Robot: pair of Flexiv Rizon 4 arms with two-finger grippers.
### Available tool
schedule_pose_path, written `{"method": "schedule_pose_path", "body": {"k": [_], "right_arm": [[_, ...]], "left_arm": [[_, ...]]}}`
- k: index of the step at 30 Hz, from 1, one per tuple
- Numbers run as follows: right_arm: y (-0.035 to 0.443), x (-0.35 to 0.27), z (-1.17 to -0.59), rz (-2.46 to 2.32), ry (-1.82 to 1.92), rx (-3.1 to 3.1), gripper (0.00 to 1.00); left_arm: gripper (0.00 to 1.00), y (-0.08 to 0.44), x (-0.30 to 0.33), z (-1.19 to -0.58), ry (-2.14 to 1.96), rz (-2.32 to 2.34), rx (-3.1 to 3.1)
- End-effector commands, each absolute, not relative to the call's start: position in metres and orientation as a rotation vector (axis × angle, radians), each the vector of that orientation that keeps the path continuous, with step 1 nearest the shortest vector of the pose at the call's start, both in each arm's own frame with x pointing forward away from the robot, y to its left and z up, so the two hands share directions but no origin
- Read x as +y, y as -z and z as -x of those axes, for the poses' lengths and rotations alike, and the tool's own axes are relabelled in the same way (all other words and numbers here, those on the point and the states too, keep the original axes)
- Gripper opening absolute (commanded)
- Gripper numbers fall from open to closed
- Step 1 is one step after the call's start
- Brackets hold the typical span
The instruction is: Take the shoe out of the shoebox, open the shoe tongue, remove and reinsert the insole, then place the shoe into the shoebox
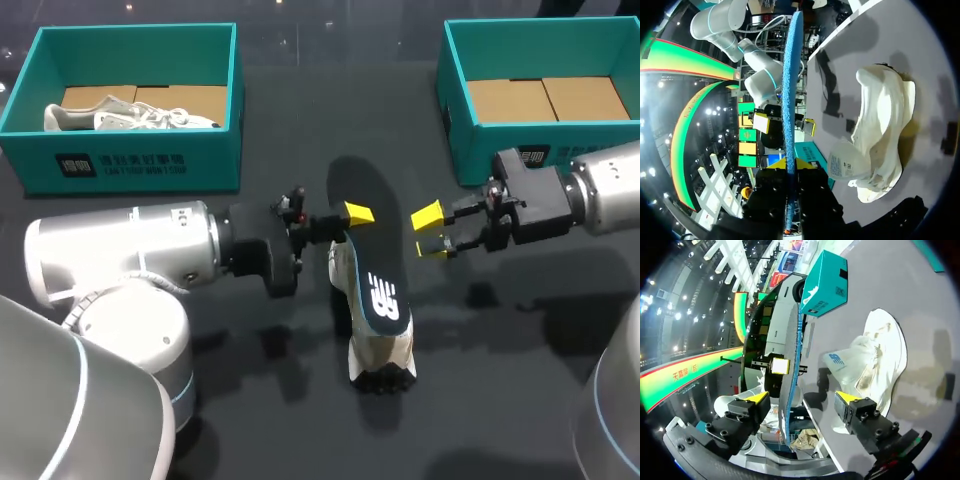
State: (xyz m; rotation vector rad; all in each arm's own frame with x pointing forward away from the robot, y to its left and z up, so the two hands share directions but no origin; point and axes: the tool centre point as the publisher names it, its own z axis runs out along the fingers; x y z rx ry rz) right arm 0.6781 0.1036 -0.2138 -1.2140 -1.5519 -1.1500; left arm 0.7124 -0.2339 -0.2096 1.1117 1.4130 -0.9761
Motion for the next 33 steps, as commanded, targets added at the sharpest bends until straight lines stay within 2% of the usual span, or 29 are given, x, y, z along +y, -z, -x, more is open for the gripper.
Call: {"method": "schedule_pose_path", "body": {"k": [1, 6, 9, 23, 29, 33], "right_arm": [[0.211, 0.098, -0.676, 1.217, 1.148, -1.554, 1.0], [0.213, 0.083, -0.668, 1.199, 1.082, -1.801, 1.0], [0.222, 0.06, -0.654, 1.111, 1.058, -2.059, 1.0], [0.226, 0.055, -0.653, 1.121, 1.024, -2.079, 1.0], [0.242, 0.029, -0.617, 0.878, 0.92, -2.487, 1.0], [0.249, 0.017, -0.615, 0.96, 0.871, -2.547, 1.0]], "left_arm": [[0.0, 0.2, -0.214, -0.68, 0.942, -1.177, 1.43], [0.0, 0.198, -0.22, -0.649, 0.924, -1.26, 1.432], [0.0, 0.197, -0.221, -0.638, 1.091, -1.314, 1.503], [0.0, 0.197, -0.221, -0.637, 1.107, -1.331, 1.525], [0.0, 0.185, -0.223, -0.599, 1.38, -1.352, 1.642], [0.0, 0.181, -0.229, -0.578, 1.143, -1.444, 1.616]]}}
